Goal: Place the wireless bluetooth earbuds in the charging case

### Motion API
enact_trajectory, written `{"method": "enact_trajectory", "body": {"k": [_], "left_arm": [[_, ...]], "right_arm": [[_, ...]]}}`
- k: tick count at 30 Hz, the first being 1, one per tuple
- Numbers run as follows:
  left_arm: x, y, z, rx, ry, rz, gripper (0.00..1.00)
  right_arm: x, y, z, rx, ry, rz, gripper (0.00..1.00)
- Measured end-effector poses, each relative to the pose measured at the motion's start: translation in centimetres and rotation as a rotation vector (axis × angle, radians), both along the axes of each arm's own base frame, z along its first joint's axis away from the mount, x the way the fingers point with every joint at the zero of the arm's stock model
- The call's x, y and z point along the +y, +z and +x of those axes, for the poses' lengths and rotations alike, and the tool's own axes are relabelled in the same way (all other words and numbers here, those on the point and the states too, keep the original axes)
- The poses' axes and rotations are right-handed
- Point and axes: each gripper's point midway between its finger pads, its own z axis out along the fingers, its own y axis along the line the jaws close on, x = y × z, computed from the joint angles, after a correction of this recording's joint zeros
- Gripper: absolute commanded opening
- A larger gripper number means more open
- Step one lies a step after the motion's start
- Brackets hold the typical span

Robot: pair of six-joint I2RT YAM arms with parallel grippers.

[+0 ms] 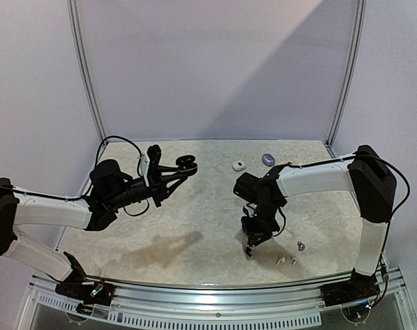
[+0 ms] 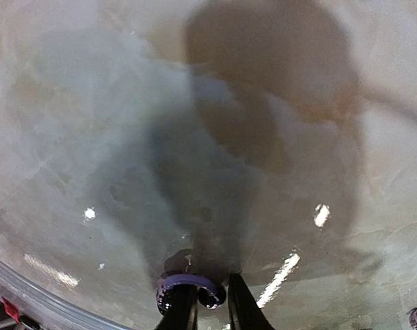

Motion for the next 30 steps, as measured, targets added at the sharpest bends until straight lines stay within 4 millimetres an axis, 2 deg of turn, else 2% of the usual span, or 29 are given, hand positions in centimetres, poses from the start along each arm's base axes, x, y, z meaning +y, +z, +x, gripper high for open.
{"method": "enact_trajectory", "body": {"k": [4, 7, 9, 13, 16, 19, 21, 23, 25, 30], "left_arm": [[0.1, 0.1, 0.0, -0.004, 0.003, -0.001, 0.00], [0.1, 0.1, 0.0, -0.005, 0.003, -0.001, 0.00], [0.1, 0.1, 0.0, -0.005, 0.004, 0.000, 0.00], [0.1, 0.1, 0.0, -0.004, 0.004, 0.000, 0.00], [0.1, 0.1, 0.0, -0.006, 0.004, 0.000, 0.00], [0.1, 0.2, 0.0, -0.008, 0.004, -0.001, 0.00], [0.1, 0.2, 0.0, -0.008, 0.004, -0.001, 0.00], [0.1, 0.2, 0.0, -0.008, 0.004, -0.001, 0.00], [0.1, 0.2, 0.0, -0.007, 0.004, -0.001, 0.00], [0.1, 0.2, 0.0, -0.007, 0.004, -0.002, 0.00]], "right_arm": [[0.1, 0.0, 0.2, -0.006, -0.014, -0.004, 0.01], [0.0, 0.2, 1.1, -0.042, -0.016, -0.042, 0.00], [-0.3, 1.0, 2.7, -0.113, -0.014, -0.098, 0.00], [0.1, 4.9, 7.2, -0.324, -0.031, -0.133, 0.00], [2.3, 7.5, 8.4, -0.421, 0.018, -0.024, 0.00], [5.6, 9.5, 7.8, -0.477, 0.121, 0.106, 0.00], [6.5, 9.7, 7.3, -0.490, 0.161, 0.135, 0.00], [6.0, 8.7, 6.9, -0.474, 0.166, 0.118, 0.00], [4.5, 7.3, 6.7, -0.448, 0.150, 0.073, 0.00], [-1.0, 5.0, 7.7, -0.392, 0.011, -0.077, 0.00]]}}
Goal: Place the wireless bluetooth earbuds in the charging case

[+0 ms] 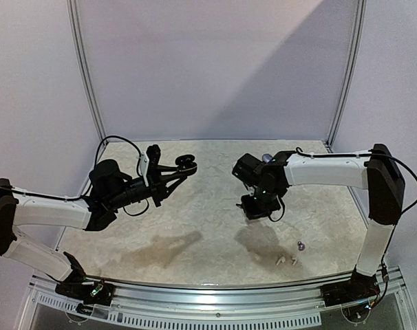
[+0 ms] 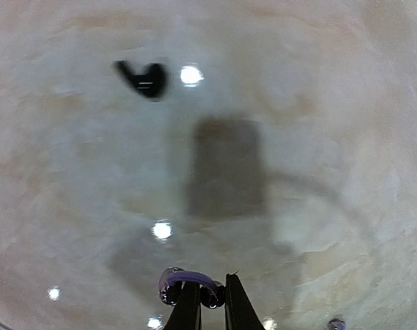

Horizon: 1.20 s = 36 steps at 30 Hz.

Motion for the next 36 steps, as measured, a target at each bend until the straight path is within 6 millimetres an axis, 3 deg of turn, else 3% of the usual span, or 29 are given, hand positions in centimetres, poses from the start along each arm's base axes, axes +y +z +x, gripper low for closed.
{"method": "enact_trajectory", "body": {"k": [5, 7, 12, 22, 27, 32, 36], "left_arm": [[0.0, 0.0, 0.0, 0.000, 0.000, 0.000, 0.00], [0.0, 0.0, 0.0, 0.000, 0.000, 0.000, 0.00], [0.0, 0.0, 0.0, 0.000, 0.000, 0.000, 0.00], [0.0, 0.0, 0.0, 0.000, 0.000, 0.001, 0.00], [0.0, 0.0, 0.0, -0.001, 0.002, 0.000, 0.00], [0.1, 0.0, 0.1, -0.003, 0.005, 0.001, 0.00], [0.1, 0.0, 0.0, -0.007, 0.007, 0.002, 0.00]], "right_arm": [[-6.7, -1.9, 0.8, 0.075, -0.211, -0.118, 0.06], [-8.1, -2.2, 1.1, 0.092, -0.252, -0.139, 0.11], [-9.6, -2.9, 1.5, 0.128, -0.282, -0.164, 0.23], [-10.4, -1.9, 2.0, 0.168, -0.261, -0.169, 0.25], [-8.0, 0.7, 4.5, 0.094, -0.234, -0.087, 0.34], [-2.7, 3.8, 9.3, -0.043, -0.197, 0.052, 0.40], [1.7, 2.5, 12.2, -0.101, -0.148, 0.093, 0.39]]}}
